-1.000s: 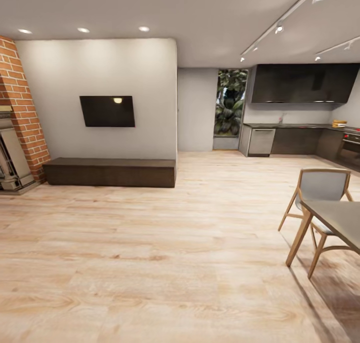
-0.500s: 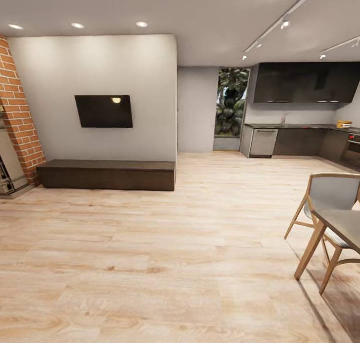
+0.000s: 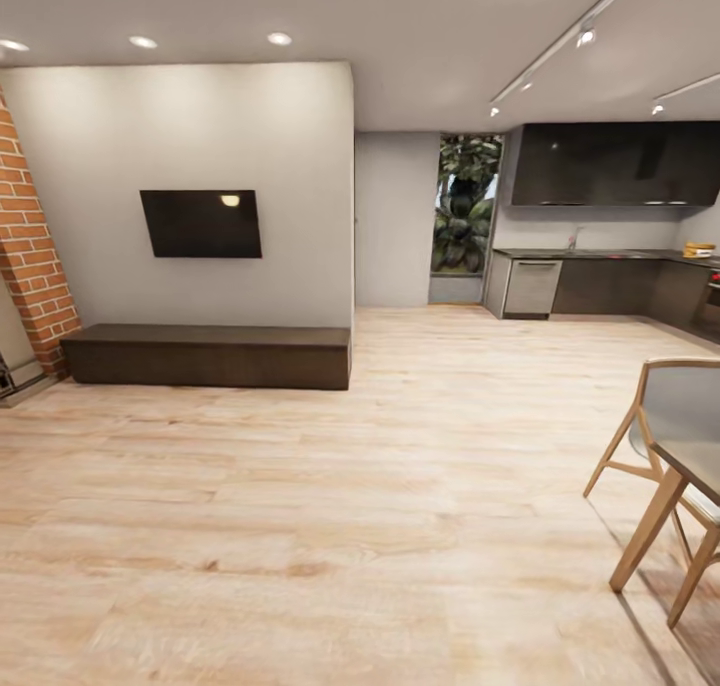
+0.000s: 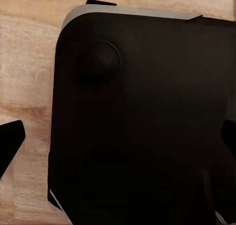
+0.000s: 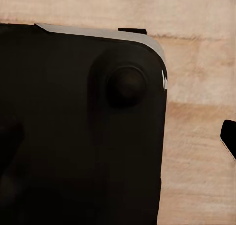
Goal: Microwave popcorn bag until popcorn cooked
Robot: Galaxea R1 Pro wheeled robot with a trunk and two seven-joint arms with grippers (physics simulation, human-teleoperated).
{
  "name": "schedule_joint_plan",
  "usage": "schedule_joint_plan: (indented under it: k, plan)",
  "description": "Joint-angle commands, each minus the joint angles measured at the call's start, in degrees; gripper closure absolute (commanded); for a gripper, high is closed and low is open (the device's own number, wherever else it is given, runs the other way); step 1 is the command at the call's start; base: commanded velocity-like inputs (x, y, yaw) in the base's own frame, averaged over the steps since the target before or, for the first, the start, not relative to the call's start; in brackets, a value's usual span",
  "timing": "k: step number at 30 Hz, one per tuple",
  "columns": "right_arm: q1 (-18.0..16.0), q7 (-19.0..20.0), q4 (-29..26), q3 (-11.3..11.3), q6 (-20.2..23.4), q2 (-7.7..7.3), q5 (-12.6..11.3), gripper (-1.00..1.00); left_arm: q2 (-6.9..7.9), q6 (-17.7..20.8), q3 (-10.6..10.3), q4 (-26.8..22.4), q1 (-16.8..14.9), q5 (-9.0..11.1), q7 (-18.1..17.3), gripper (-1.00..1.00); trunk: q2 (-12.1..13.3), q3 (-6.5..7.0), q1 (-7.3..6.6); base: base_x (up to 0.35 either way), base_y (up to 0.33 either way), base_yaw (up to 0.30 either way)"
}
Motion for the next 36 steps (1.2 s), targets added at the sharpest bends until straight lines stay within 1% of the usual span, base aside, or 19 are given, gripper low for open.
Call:
schedule_joint_plan:
  k: [1, 36]
  plan:
    - [-0.02, 0.04, 0.07, -0.09, -0.27, 0.01, 0.26, -1.00, -0.02, -0.10, 0.33, -0.03, 0.01, 0.35, 0.05, -1.00, -0.02, -0.04, 0.04, 0.324, 0.000, 0.000]
    - [-0.02, 0.02, 0.07, -0.09, -0.27, -0.03, 0.18, -1.00, 0.00, -0.18, 0.33, -0.04, 0.01, 0.35, 0.05, -1.00, -0.02, -0.04, 0.04, 0.324, 0.000, 0.000]
